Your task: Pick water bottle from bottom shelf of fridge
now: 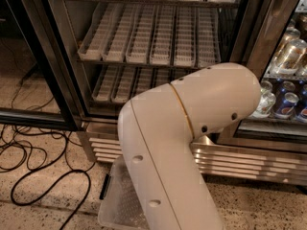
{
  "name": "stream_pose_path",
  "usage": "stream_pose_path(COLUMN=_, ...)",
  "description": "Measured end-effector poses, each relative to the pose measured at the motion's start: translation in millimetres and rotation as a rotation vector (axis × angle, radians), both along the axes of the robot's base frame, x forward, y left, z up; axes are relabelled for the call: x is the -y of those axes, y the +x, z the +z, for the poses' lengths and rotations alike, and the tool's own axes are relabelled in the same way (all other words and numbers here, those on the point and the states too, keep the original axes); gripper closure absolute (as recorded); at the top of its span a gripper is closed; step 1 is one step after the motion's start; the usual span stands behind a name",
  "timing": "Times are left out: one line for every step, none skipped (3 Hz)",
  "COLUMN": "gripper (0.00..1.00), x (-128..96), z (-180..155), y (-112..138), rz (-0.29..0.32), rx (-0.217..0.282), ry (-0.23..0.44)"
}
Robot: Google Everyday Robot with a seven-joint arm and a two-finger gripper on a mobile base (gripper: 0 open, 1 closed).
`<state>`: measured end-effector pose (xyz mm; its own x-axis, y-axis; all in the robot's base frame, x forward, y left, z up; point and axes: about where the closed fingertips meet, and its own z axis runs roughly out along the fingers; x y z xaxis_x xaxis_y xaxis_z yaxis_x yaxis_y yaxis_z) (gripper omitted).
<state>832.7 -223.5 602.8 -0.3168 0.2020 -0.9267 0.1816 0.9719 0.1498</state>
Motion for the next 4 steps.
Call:
stream_pose_path(gripper=0.38, x=4.0, z=-4.2, y=7.1, rz=-0.009, rx=-0.002, ry=0.0)
stream_pose_path(gripper=0.57, x=8.1, z=-8.6, y=12.1, rz=-0.019, rx=0.003, ry=0.023)
stream_pose_path(gripper=0.8, x=8.1, z=-8.6, y=12.1, rz=-0.019, rx=0.003, ry=0.023)
stream_pose_path(gripper=1.0, x=8.0, z=-8.6, y=12.1, rz=-0.019, rx=0.003, ry=0.023)
